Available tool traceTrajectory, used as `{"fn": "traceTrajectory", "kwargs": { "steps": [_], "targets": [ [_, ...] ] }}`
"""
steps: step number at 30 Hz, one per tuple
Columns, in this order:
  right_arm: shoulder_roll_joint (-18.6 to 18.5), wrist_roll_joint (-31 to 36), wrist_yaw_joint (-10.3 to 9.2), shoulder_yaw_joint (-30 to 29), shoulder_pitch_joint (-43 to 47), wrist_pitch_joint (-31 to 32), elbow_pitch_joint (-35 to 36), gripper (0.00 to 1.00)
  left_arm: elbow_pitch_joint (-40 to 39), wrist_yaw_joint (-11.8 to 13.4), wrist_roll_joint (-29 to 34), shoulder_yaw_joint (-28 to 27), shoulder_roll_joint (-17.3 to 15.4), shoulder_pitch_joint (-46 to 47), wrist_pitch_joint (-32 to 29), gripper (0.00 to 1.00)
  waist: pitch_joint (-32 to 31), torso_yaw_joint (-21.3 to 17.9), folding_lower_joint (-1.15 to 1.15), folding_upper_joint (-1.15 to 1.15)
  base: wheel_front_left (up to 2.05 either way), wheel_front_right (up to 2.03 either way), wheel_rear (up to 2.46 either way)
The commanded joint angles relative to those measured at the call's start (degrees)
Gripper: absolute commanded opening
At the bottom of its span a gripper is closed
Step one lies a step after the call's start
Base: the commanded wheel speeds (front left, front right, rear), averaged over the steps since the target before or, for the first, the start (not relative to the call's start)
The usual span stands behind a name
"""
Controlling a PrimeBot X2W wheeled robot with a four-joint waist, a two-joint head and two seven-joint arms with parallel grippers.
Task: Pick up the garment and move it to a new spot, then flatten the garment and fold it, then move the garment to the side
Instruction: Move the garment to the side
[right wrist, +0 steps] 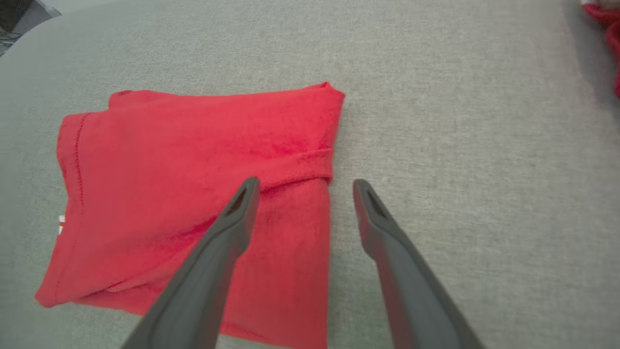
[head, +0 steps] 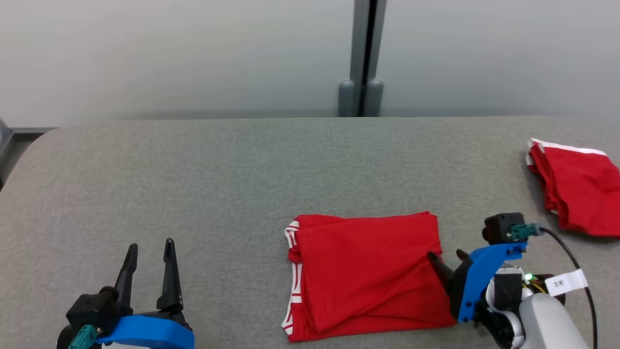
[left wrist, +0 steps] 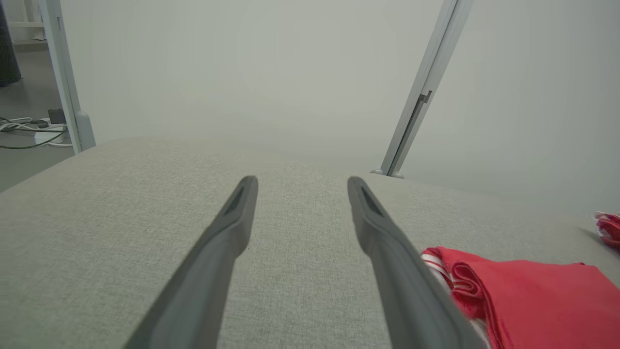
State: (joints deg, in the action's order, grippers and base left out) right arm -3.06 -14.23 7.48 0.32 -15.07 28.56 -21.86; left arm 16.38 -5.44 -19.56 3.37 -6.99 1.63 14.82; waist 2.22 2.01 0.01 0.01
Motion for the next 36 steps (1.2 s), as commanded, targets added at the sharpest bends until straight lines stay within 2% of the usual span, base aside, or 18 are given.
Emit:
{"fn": "traceTrajectory", "kwargs": {
  "steps": [1,4,7,19,23,24,25,27,31,33,36],
  "targets": [
    [0.2,-0.6,0.03,0.6,-0.8,-0.1,-2.1,1.00,0.1,-0.2,0.3,0.2,-0.5,1.1,0.1,1.00,1.0,1.6,-0.01,-0.01,0.00,0.00,0.00],
    [0.0,-0.8,0.03,0.5,-1.7,-1.2,-5.9,1.00,0.4,-0.2,0.3,0.3,-0.6,1.4,0.1,1.00,1.4,2.9,-0.01,-0.01,0.00,0.00,0.00],
    [0.0,1.6,0.02,-1.3,-2.4,-3.7,-9.7,1.00,0.7,-0.3,0.3,0.7,-0.7,1.6,0.2,1.00,1.5,4.0,-0.01,-0.01,0.00,0.00,0.00],
    [0.1,3.8,0.03,-5.6,-6.4,-10.0,-18.6,1.00,1.0,-0.7,-0.4,1.3,-1.4,2.2,0.3,1.00,2.0,5.5,-0.01,-0.01,0.00,0.00,0.00],
    [0.2,3.2,0.03,-2.9,-7.3,-8.7,-23.3,0.98,1.1,-0.7,-0.6,1.6,-1.6,2.4,0.3,1.00,2.2,5.5,-0.01,-0.01,0.00,0.00,0.00],
    [0.4,3.0,0.05,-1.2,-7.3,-8.0,-24.3,0.54,1.1,-0.7,-0.6,1.7,-1.6,2.5,0.3,1.00,2.2,5.5,-0.01,-0.01,0.00,0.00,0.00],
    [0.6,3.0,0.11,0.2,-7.3,-7.5,-24.8,0.00,1.1,-0.7,-0.7,1.8,-1.6,2.4,0.3,1.00,2.2,5.5,-0.01,-0.01,0.00,0.00,0.00],
    [0.7,4.4,0.11,2.3,-7.7,-6.8,-25.2,0.00,1.2,-0.7,-0.7,2.0,-1.6,2.3,0.3,1.00,2.2,5.5,-0.01,-0.01,0.00,0.00,0.00],
    [-0.1,11.4,0.03,2.4,-11.2,-6.9,-21.5,0.00,0.6,-0.6,-1.0,1.9,-1.2,2.6,0.3,1.00,2.6,4.9,-0.01,-0.01,0.00,0.00,0.00],
    [-2.2,14.7,0.01,3.2,-13.6,-5.9,-19.2,0.00,0.3,-0.5,-1.0,1.9,-1.0,2.8,0.3,1.00,3.1,4.4,-0.01,-0.01,0.00,0.00,0.00],
    [-5.2,16.0,0.01,6.4,-17.6,-3.4,-16.7,0.00,-0.4,-0.4,-1.2,1.6,-0.7,3.3,0.4,1.00,4.2,3.1,-0.01,-0.01,0.00,0.00,0.00]
  ]
}}
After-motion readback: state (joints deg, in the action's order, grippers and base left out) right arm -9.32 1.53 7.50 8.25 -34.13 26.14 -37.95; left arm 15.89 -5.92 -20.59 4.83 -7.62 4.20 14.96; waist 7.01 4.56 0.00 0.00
